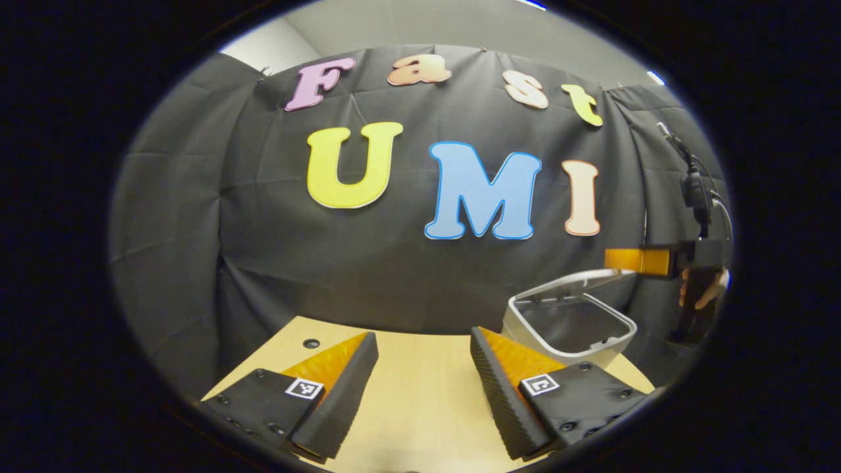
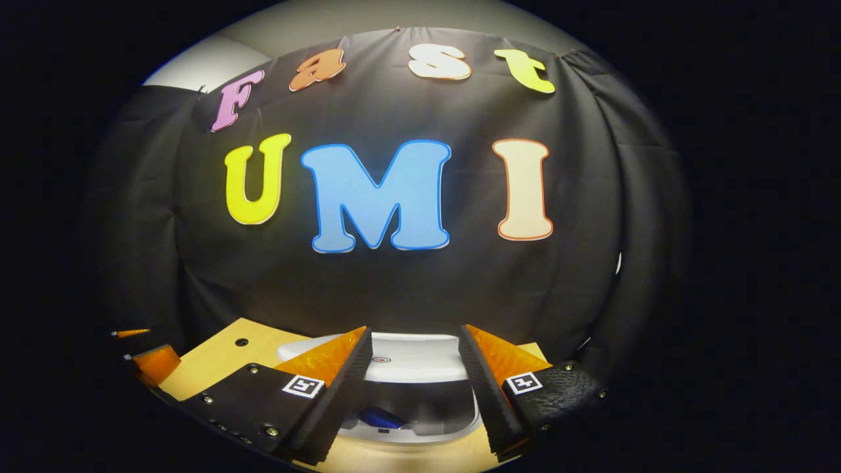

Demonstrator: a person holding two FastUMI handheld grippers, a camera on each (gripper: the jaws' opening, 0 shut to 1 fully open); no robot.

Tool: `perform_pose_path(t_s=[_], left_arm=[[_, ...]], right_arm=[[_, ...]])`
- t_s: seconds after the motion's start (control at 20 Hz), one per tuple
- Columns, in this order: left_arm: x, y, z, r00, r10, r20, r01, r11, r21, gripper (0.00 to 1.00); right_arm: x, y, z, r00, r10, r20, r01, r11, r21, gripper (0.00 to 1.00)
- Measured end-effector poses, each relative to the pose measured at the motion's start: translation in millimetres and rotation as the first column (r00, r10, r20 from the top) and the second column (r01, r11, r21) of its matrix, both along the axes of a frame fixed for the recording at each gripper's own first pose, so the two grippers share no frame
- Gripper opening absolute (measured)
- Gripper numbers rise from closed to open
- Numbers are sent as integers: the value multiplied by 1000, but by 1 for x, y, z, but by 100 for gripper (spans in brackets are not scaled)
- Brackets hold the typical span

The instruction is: Press the lid of the desktop garbage bin to open it, pick up the crumpled paper on the desktop and throw it into the bin, then pick up the pop can on the desktop and drop it into the bin, and finally close the garbage bin lid.

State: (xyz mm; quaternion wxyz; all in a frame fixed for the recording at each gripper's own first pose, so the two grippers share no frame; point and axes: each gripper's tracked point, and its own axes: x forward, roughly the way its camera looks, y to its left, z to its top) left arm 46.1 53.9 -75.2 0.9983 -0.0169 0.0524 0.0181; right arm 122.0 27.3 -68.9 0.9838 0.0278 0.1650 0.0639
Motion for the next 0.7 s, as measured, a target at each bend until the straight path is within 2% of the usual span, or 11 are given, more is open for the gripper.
perform_pose_path(t_s=[0.1, 0.15, 0.35, 0.7], left_arm=[[-3, 0, -3, 1000, 3, -6, -3, 1000, 5, 96], [-5, -1, -3, 1000, 5, -8, -5, 1000, 6, 92], [-9, -4, -4, 1000, 10, -8, -10, 1000, 7, 92], [-15, -7, -4, 1000, 20, -9, -20, 1000, 15, 93]], right_arm=[[-6, 2, -20, 999, 5, -43, -5, 1000, 4, 86], [-11, 3, -31, 998, 9, -65, -8, 1000, 7, 86], [-20, 4, -57, 993, 19, -115, -18, 1000, 13, 86], [-25, 7, -76, 989, 30, -144, -32, 999, -9, 86]])
